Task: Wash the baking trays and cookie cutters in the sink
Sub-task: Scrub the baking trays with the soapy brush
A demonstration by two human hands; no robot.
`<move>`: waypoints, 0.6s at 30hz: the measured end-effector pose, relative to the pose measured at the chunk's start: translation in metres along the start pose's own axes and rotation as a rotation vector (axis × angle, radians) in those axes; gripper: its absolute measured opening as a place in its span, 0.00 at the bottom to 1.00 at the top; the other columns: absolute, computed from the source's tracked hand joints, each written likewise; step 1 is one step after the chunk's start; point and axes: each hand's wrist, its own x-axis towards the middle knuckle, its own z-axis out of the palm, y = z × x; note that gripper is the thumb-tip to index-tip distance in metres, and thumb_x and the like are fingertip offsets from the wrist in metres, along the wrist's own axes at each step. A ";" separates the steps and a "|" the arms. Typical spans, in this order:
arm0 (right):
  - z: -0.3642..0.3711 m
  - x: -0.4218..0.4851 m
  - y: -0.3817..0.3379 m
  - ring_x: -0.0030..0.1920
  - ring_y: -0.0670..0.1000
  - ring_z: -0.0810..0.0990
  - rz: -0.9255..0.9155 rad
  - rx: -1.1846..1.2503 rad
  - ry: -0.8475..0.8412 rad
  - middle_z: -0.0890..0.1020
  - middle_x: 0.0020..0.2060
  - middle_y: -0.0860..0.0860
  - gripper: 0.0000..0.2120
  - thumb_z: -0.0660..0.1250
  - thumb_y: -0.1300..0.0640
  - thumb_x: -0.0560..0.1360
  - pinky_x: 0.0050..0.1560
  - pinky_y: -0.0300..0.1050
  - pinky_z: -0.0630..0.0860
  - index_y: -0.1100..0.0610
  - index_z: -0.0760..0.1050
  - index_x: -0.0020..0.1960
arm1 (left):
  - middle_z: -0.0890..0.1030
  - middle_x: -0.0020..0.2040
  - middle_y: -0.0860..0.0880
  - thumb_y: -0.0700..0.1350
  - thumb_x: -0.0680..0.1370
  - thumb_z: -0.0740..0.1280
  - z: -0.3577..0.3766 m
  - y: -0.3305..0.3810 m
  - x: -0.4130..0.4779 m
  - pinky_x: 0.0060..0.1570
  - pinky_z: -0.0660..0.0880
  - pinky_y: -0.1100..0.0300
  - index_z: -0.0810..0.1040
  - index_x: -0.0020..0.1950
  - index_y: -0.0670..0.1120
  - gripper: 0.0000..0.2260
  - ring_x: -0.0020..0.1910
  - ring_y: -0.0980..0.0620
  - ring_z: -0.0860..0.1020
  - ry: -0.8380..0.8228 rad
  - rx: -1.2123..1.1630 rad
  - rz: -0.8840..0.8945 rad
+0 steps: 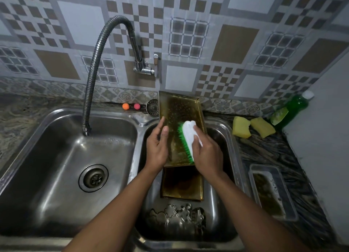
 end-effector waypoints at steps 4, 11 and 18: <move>-0.004 0.028 0.019 0.54 0.58 0.81 0.151 -0.020 0.139 0.83 0.55 0.55 0.18 0.58 0.52 0.82 0.47 0.49 0.77 0.50 0.73 0.71 | 0.75 0.66 0.59 0.47 0.82 0.62 -0.002 0.000 -0.006 0.63 0.71 0.68 0.70 0.73 0.47 0.19 0.66 0.66 0.73 -0.121 0.011 -0.015; -0.003 0.071 -0.021 0.55 0.56 0.82 -0.045 -0.017 0.002 0.83 0.57 0.55 0.18 0.60 0.51 0.81 0.49 0.46 0.78 0.49 0.75 0.69 | 0.79 0.65 0.51 0.51 0.81 0.63 0.005 -0.002 -0.011 0.60 0.74 0.66 0.75 0.70 0.44 0.20 0.65 0.59 0.76 -0.165 -0.044 -0.076; -0.014 0.059 0.004 0.50 0.58 0.82 -0.066 -0.109 0.036 0.85 0.53 0.56 0.16 0.62 0.53 0.80 0.44 0.47 0.77 0.49 0.77 0.67 | 0.82 0.58 0.51 0.52 0.81 0.63 -0.007 -0.013 -0.007 0.59 0.76 0.59 0.79 0.63 0.46 0.15 0.60 0.54 0.79 -0.195 0.018 -0.073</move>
